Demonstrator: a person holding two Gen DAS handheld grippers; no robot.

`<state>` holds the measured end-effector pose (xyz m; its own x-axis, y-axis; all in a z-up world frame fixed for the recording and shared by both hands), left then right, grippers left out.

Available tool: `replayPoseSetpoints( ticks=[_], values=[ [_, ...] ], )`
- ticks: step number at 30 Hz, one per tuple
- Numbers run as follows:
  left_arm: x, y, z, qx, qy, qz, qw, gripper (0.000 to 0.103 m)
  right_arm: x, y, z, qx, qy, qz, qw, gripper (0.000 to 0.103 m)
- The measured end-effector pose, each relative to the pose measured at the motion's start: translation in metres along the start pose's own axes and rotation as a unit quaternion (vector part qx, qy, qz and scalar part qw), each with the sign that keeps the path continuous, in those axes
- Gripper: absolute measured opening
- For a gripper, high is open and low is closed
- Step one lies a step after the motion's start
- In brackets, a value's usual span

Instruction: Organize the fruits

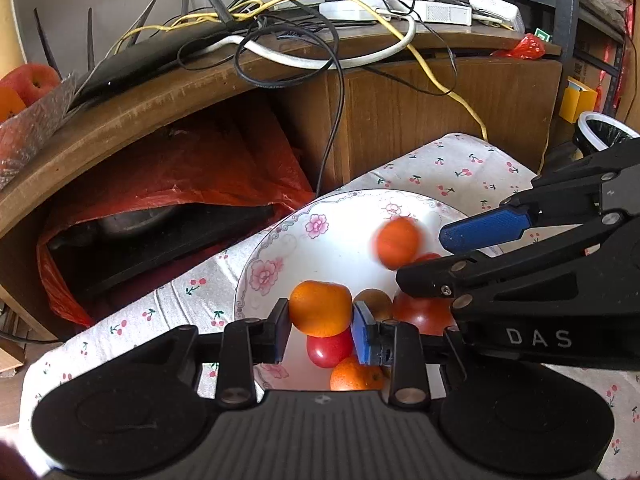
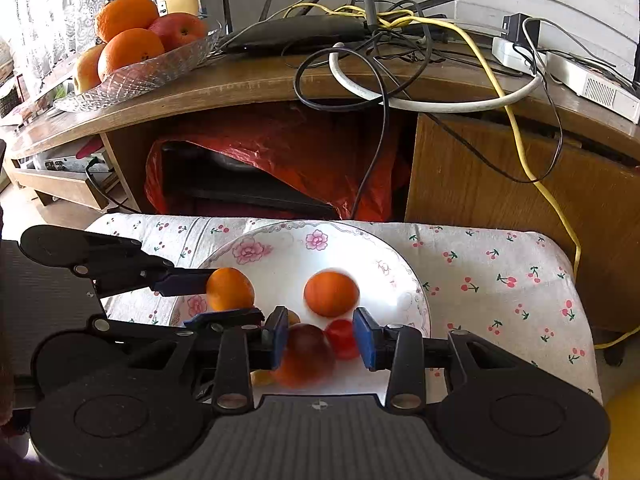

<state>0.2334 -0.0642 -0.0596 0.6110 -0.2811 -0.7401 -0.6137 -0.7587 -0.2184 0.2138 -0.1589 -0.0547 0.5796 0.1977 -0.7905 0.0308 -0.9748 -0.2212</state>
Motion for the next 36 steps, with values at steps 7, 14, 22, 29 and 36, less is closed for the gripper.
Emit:
replayPoseSetpoints(
  ticks=[7, 14, 22, 29, 36],
  values=[
    [-0.002, 0.001, 0.001, -0.003, 0.002, 0.008, 1.0, 0.046, -0.005, 0.004, 0.001, 0.004, 0.003, 0.009, 1.0, 0.033],
    [-0.01, 0.002, 0.002, -0.008, 0.005, 0.005, 0.9999, 0.055, -0.018, 0.011, 0.002, 0.017, 0.014, 0.021, 1.0, 0.033],
    [-0.027, 0.004, 0.007, -0.022, 0.008, -0.017, 0.9996, 0.064, -0.03, 0.016, 0.011, 0.04, 0.012, 0.04, 0.998, 0.034],
    [-0.048, 0.005, 0.019, -0.052, 0.012, -0.037, 0.9979, 0.08, -0.051, 0.014, 0.028, 0.054, 0.01, 0.057, 0.997, 0.034],
    [-0.069, 0.008, 0.034, -0.079, 0.014, -0.051, 0.9955, 0.093, -0.077, 0.003, 0.044, 0.044, 0.026, 0.077, 0.996, 0.04]
  ],
)
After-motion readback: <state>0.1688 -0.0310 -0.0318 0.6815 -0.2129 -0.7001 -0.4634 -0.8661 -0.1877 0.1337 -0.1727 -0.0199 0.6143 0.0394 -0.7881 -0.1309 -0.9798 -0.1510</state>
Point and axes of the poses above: each gripper's, at about its wrist camera, not at the fingertips, and x roughly the way its jaws point, y to its right, z to its underside, the point moved 3 cm from there along x, roughly the way its jaws point, and after that the axes turned 12 degrees about x, right-handed, at the moved point
